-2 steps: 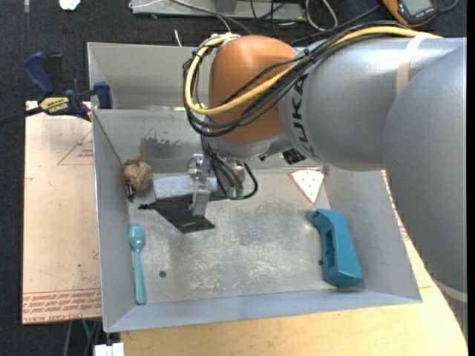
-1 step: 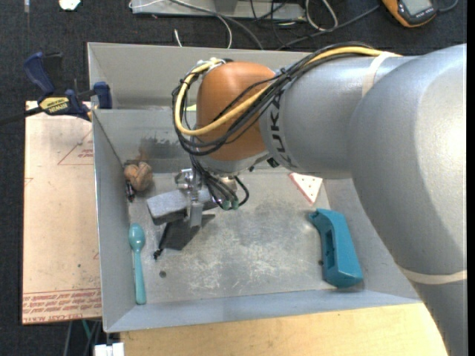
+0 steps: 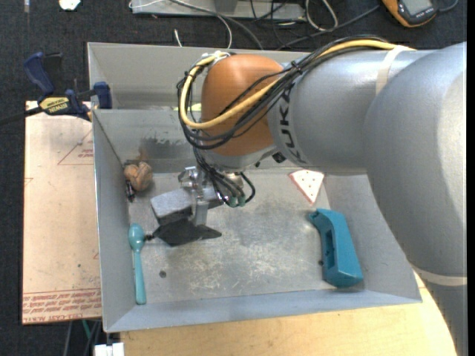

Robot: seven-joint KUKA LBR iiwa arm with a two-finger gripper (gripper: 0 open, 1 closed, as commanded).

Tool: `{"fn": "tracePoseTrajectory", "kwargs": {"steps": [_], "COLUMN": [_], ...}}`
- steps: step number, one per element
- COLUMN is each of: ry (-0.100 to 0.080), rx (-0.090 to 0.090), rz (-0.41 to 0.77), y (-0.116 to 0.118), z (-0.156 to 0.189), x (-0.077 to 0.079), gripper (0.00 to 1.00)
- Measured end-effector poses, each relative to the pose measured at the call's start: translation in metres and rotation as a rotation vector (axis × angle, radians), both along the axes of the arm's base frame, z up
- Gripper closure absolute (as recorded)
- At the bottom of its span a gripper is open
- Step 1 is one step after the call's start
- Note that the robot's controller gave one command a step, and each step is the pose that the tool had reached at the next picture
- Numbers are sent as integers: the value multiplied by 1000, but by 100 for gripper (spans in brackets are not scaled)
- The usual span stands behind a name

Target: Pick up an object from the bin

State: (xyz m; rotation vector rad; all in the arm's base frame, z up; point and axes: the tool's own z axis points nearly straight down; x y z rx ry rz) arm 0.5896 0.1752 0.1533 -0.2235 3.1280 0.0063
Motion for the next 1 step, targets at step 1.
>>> {"fn": "tracePoseTrajectory", "kwargs": {"steps": [1], "ry": [-3], "rx": [0], "rz": [38], "y": [-1], "z": [69], "x": [-17], "gripper": [100]}}
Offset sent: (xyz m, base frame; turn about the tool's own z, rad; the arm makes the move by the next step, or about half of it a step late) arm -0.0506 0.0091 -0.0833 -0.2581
